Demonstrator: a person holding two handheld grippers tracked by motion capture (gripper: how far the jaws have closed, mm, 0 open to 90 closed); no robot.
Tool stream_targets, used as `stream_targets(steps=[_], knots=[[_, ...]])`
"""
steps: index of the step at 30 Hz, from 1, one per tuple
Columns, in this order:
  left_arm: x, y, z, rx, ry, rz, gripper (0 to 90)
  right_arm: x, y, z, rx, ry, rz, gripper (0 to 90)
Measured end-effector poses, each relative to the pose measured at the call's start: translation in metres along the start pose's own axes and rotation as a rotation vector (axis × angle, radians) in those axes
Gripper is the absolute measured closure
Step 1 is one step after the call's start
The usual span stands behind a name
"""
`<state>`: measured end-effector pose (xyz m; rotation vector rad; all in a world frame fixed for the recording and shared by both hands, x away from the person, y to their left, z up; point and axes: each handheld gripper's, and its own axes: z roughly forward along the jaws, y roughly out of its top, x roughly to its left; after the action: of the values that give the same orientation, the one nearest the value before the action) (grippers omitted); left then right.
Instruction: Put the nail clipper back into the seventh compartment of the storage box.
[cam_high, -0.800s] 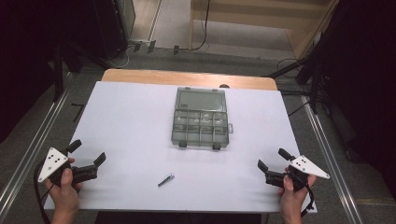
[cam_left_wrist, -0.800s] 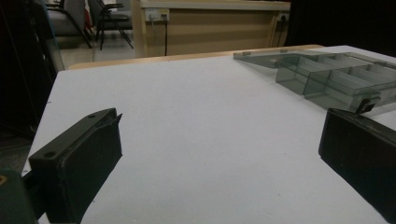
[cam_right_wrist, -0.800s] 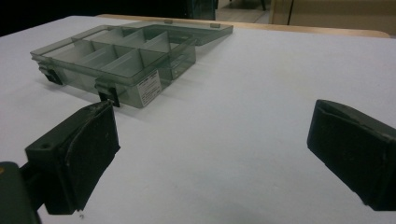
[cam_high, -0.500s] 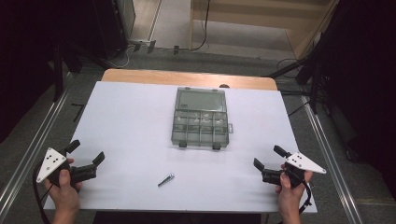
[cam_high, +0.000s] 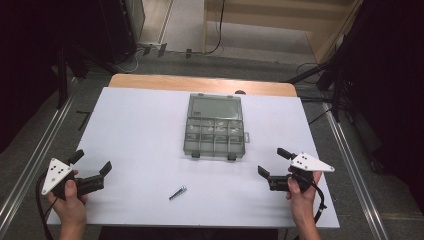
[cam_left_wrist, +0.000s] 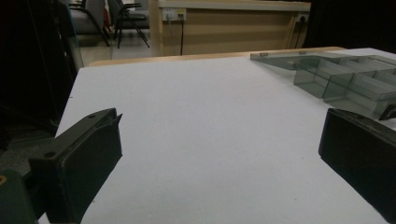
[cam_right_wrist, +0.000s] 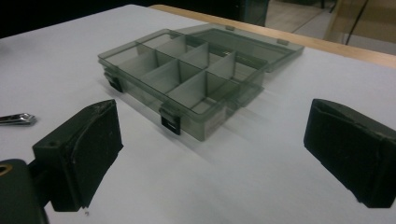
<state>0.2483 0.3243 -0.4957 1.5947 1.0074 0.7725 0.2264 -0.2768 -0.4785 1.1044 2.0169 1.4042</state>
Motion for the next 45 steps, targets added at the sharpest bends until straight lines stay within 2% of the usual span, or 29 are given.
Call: stream_targets(steps=[1,4,11,16,20,24,28,29,31,32,35,36,37,38,39,41,42,43,44,45], knots=[[0.000,0.000,0.000,0.000,0.000,0.000,0.0,0.000,0.000,0.000,0.000,0.000,0.000,4.6],[-0.001,0.000,0.001,0.007,0.001,0.011,0.0,0.007,0.012,0.006,0.005,0.052,-0.028,4.9],[-0.001,0.000,0.002,0.018,-0.001,0.014,0.0,0.018,0.030,0.019,0.014,0.094,-0.061,5.5],[-0.002,0.000,0.002,0.026,-0.005,0.023,0.0,0.029,0.046,0.033,0.027,0.150,-0.102,6.2],[-0.002,0.000,0.002,0.027,-0.006,0.025,0.0,0.035,0.051,0.040,0.034,0.162,-0.111,6.6],[-0.002,0.000,0.002,0.022,-0.009,0.017,0.0,0.041,0.055,0.051,0.044,0.192,-0.116,7.8],[-0.002,0.000,0.002,0.020,-0.011,0.020,0.0,0.048,0.060,0.062,0.055,0.211,-0.117,13.7],[-0.002,0.000,0.002,0.021,-0.012,0.024,0.0,0.050,0.062,0.064,0.065,0.228,-0.106,13.5],[-0.002,0.001,0.002,0.020,-0.016,0.027,0.0,0.052,0.066,0.068,0.073,0.291,-0.069,14.2],[-0.002,0.001,0.002,0.022,-0.018,0.030,0.0,0.057,0.070,0.072,0.080,0.316,-0.057,16.8],[-0.002,0.001,0.002,0.023,-0.020,0.031,0.0,0.063,0.073,0.076,0.090,0.342,-0.064,17.7],[-0.002,0.001,0.002,0.022,-0.022,0.030,0.0,0.071,0.075,0.081,0.111,0.349,-0.077,18.5],[-0.002,0.001,0.002,0.020,-0.023,0.028,0.0,0.074,0.075,0.083,0.120,0.353,-0.083,22.5],[-0.002,0.001,0.002,0.020,-0.023,0.028,0.0,0.074,0.075,0.083,0.120,0.353,-0.083,22.5],[-0.002,0.001,0.002,0.019,-0.025,0.027,0.0,0.078,0.075,0.085,0.126,0.350,-0.087,28.5],[-0.002,0.001,0.002,0.020,-0.028,0.024,0.0,0.084,0.075,0.088,0.133,0.376,-0.089,38.7],[-0.002,0.001,0.002,0.021,-0.031,0.025,0.0,0.092,0.074,0.091,0.144,0.373,-0.115,48.1],[-0.002,0.001,0.003,0.023,-0.033,0.024,0.0,0.092,0.074,0.091,0.144,0.373,-0.115,48.1],[-0.002,0.001,0.003,0.024,-0.035,0.026,0.0,0.096,0.074,0.092,0.156,0.359,-0.135,53.9],[-0.002,0.001,0.003,0.026,-0.041,0.029,0.0,0.103,0.073,0.095,0.180,0.383,-0.168,67.9]])
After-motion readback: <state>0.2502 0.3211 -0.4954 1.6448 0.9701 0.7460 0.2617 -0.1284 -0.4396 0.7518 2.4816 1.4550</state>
